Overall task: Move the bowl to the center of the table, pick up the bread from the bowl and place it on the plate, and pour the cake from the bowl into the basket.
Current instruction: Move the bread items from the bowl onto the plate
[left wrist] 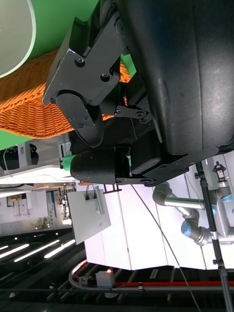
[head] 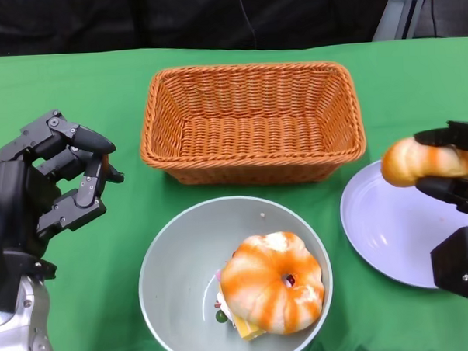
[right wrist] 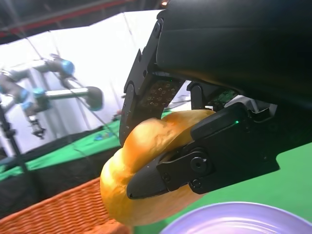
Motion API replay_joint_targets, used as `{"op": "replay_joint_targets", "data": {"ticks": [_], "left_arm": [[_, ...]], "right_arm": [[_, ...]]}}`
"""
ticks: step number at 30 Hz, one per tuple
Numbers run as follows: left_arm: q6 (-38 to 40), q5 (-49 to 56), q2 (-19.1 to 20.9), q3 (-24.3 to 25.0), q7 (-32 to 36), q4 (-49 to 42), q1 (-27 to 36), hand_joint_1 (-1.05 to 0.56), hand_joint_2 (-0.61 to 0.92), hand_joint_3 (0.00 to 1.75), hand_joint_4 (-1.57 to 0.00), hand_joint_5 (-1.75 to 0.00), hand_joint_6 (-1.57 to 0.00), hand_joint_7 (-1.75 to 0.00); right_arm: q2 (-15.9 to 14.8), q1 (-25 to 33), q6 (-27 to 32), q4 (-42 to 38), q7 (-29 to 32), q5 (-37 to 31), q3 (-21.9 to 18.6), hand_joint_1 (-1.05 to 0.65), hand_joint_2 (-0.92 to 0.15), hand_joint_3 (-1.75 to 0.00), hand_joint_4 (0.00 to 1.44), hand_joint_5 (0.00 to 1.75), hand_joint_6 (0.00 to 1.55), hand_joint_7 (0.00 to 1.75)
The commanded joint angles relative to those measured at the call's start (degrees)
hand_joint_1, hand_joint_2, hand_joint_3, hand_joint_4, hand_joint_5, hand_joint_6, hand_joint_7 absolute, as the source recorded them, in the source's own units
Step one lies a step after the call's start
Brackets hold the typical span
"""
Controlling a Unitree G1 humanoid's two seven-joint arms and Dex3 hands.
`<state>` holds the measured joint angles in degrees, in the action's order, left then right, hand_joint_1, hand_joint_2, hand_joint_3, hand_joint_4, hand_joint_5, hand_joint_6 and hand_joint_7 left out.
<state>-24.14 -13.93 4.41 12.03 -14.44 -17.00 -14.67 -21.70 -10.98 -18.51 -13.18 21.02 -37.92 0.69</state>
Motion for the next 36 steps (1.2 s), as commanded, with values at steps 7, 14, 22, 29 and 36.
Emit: {"op": "replay_joint_targets", "data": {"ticks": [7, 14, 22, 29, 36], "left_arm": [[-0.36, 0.18, 1.17, 0.26, -0.11, 1.24, 1.55, -0.07, 0.59, 1.01, -0.73, -1.50, -0.80, -1.23], [-0.82, 0.59, 1.39, -0.24, -0.44, 2.46, 2.71, -0.06, 0.60, 1.03, -0.74, -1.50, -0.80, -1.23], [-0.45, 2.07, 0.86, -0.40, 1.20, 4.90, 4.26, -0.05, 0.61, 1.02, -0.75, -1.49, -0.81, -1.22], [-0.05, 1.61, 0.75, -0.47, 0.59, 4.66, 4.25, -0.04, 0.62, 1.00, -0.73, -1.49, -0.81, -1.22], [-0.38, 1.74, 0.57, -0.66, 0.53, 4.08, 4.00, -0.05, 0.61, 0.99, -0.74, -1.49, -0.81, -1.23]], "right_arm": [[-2.32, -3.35, 0.35, -8.63, 4.22, 0.64, -0.27, -0.19, -0.90, 0.00, 0.79, 1.27, 1.06, 0.28], [-2.98, -6.08, -2.36, -16.42, 7.26, 1.01, 0.80, -0.17, -0.90, 0.00, 0.85, 1.09, 1.11, 0.19], [-3.59, -13.26, -6.56, -33.28, 21.17, -3.56, 5.91, -0.18, -0.92, -0.01, 0.81, 1.29, 1.16, 0.15], [-1.17, -16.22, -7.00, -41.30, 30.48, -3.96, 9.87, -0.19, -0.91, 0.00, 0.77, 1.36, 1.14, 0.13], [1.15, -18.26, -8.40, -46.86, 33.94, -2.65, 11.44, -0.20, -0.92, -0.01, 0.75, 1.34, 1.14, 0.12]]}}
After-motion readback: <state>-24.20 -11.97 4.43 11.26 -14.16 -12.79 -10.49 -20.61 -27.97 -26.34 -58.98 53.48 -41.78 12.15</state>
